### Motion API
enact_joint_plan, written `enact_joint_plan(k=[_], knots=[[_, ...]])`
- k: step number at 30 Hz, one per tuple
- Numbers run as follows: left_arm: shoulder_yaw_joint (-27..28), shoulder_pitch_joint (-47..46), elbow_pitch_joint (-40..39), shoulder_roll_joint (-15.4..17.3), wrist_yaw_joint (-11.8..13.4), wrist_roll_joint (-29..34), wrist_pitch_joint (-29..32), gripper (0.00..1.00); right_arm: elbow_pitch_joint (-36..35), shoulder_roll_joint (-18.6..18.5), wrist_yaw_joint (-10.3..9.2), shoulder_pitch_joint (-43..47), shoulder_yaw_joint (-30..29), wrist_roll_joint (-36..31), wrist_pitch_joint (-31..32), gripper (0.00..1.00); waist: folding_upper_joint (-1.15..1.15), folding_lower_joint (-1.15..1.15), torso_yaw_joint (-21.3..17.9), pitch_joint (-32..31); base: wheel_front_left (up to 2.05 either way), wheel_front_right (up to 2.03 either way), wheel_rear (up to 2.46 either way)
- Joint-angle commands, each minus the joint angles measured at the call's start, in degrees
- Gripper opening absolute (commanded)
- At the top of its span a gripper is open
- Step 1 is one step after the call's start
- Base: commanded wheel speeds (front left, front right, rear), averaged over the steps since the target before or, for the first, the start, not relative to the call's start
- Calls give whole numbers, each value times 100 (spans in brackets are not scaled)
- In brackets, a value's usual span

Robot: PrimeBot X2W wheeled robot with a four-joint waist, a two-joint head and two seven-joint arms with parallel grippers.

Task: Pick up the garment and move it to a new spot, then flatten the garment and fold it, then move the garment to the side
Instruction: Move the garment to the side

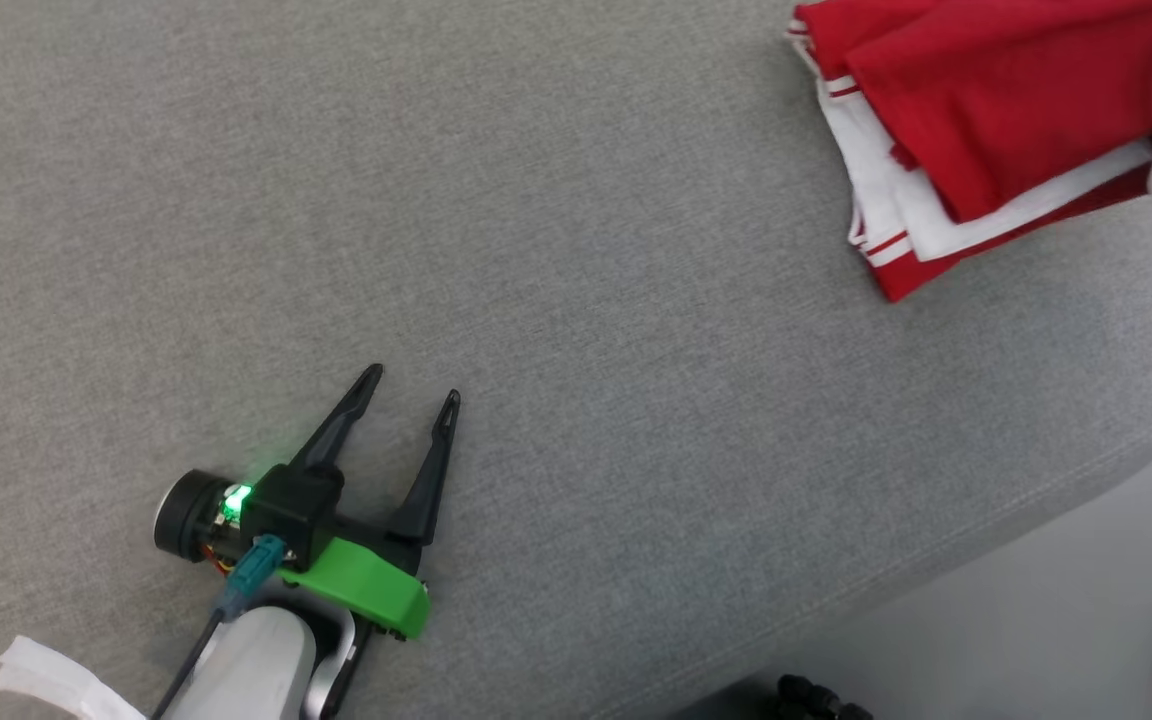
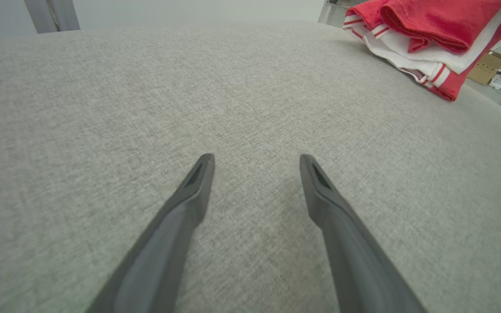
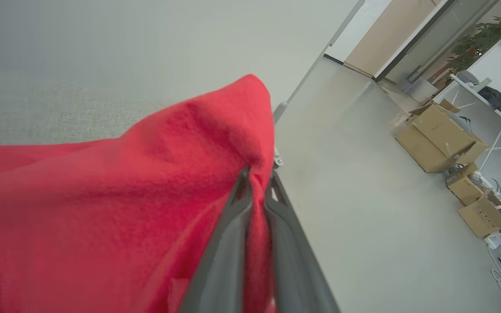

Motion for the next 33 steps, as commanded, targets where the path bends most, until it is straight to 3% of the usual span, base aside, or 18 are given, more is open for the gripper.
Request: enact_joint_plan(k=[1, 2, 6, 13, 21, 33], knots=[[43, -68, 94, 96, -25, -79, 13, 100, 0, -76, -12, -21, -233, -156, 15, 94, -1, 0, 212, 204, 0, 0, 0], [54, -87, 102, 93, -24, -84, 13, 100, -32, -73, -12, 6, -466, -296, -5, 100, -1, 0, 239, 220, 0, 0, 0], [114, -101, 121, 84, -15, -101, 19, 100, -248, 206, -12, 170, -1167, -680, -294, 100, -1, 0, 297, 213, 0, 0, 0], [303, -9, 121, -39, -6, -80, 13, 100, -343, 728, -12, 440, -1379, -949, -948, 100, -1, 0, 363, -74, 0, 0, 0], [645, 162, 150, -287, -7, -18, 7, 100, -707, 1184, -12, 854, -466, -312, -1096, 100, -1, 0, 615, -595, 0, 0, 0], [1551, 517, 324, -688, -7, 212, 7, 100, -1494, 1269, -12, 2201, 945, 1028, -1100, 100, -1, 0, 1458, -1293, 0, 0, 0]])
